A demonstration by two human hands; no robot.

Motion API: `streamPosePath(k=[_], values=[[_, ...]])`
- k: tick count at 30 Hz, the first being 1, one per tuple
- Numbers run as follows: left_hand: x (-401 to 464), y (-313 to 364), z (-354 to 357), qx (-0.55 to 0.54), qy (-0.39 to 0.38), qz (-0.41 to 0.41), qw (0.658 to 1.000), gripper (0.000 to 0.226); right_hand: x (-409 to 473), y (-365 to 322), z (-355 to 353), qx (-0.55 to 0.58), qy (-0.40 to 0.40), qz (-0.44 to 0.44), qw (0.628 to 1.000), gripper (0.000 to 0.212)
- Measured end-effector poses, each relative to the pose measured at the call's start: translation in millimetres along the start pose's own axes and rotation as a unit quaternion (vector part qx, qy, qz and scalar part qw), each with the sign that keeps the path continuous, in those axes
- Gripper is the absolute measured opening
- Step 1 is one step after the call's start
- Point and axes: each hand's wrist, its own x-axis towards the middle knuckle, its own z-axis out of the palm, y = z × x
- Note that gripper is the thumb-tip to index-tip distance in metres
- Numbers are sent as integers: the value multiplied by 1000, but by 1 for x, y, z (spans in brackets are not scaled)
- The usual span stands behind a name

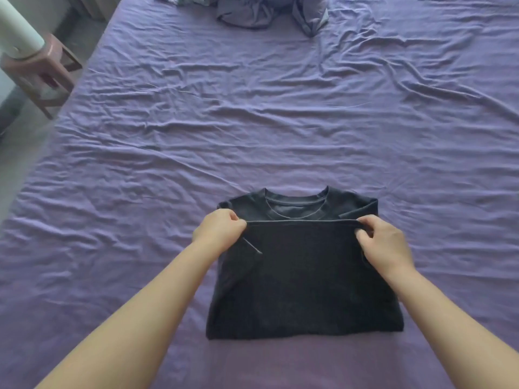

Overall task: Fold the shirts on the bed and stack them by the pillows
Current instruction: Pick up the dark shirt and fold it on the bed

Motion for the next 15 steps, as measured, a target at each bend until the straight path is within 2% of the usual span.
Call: streamPosePath(k=[3, 5, 8, 10, 12, 15], values=[[27, 13, -1, -23, 27, 0, 999, 25, 29, -15, -2, 9, 20, 13, 1000, 25], [30, 11, 12, -15, 50, -6, 999, 34, 35, -18, 3, 6, 4, 34, 999, 33], [17, -1, 36, 31, 42, 11, 999, 81, 23, -11, 12, -64, -52, 12, 997, 58], [4, -11, 50, 105, 35, 72, 991, 103, 17, -2, 18, -84, -58, -11, 995, 67], [-3, -19, 58, 157, 60, 127, 978, 105, 20, 3, 20, -64, -27, -3, 998, 57], [-2, -22, 54, 108, 147, 132, 974, 75, 33, 6, 15, -4, 14, 34, 999, 26]])
